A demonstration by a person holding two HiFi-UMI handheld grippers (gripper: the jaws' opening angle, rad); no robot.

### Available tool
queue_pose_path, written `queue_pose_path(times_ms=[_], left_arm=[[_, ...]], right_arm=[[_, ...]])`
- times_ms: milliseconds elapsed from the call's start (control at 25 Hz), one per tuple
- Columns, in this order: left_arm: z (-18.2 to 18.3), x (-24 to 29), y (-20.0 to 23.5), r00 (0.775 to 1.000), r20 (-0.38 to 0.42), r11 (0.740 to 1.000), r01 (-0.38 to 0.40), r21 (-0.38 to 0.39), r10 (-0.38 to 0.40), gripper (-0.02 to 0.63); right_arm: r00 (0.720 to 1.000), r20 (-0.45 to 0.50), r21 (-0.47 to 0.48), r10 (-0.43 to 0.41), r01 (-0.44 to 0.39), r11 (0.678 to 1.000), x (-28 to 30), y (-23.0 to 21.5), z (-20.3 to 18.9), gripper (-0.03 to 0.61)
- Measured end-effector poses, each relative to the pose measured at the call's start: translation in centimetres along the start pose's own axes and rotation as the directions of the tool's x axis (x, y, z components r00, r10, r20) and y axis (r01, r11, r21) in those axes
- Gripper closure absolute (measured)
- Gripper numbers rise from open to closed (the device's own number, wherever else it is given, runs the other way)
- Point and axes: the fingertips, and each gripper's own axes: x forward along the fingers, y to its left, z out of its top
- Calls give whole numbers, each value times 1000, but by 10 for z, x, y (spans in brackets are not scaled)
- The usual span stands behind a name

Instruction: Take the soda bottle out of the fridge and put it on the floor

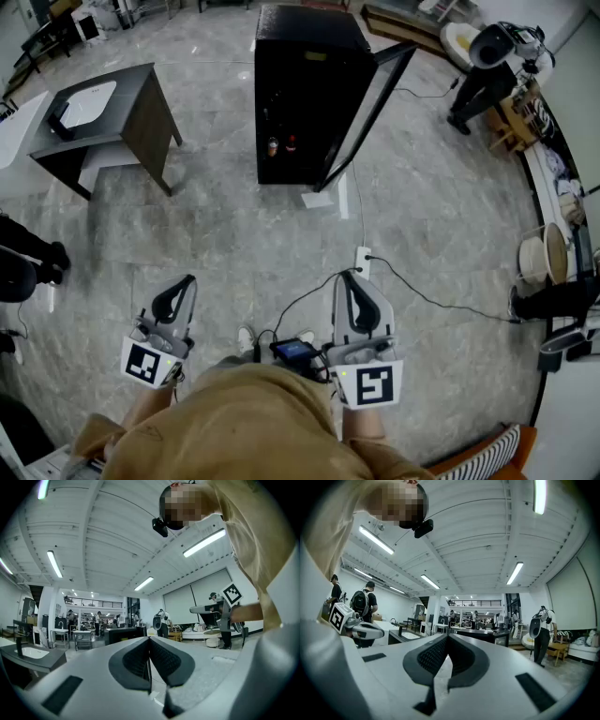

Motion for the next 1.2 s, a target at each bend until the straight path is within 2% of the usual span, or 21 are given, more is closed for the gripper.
queue_pose_path(times_ms=[120, 320, 760, 1000, 1200], left_arm=[[-5, -17, 10, 1000, -25, 1000, -10, -19, 9, 612], [5, -14, 6, 1000, -13, 999, -9, 42, 9, 612], [8, 32, -26, 1000, -9, 1000, -8, 30, 9, 612], [20, 67, -50, 999, 29, 998, -19, 68, 17, 612], [21, 82, -66, 998, 45, 998, -54, 26, 53, 611]], right_arm=[[1000, -17, 1, 8, -8, 1000, -8, 23, 4, 578], [1000, -10, -18, 14, -14, 1000, -14, 23, 11, 577], [999, 30, -16, 10, -10, 1000, -19, -29, 13, 578], [998, 64, -25, 22, -21, 999, -18, -72, 8, 577], [995, 86, -10, 48, -47, 999, -15, -93, 4, 577]])
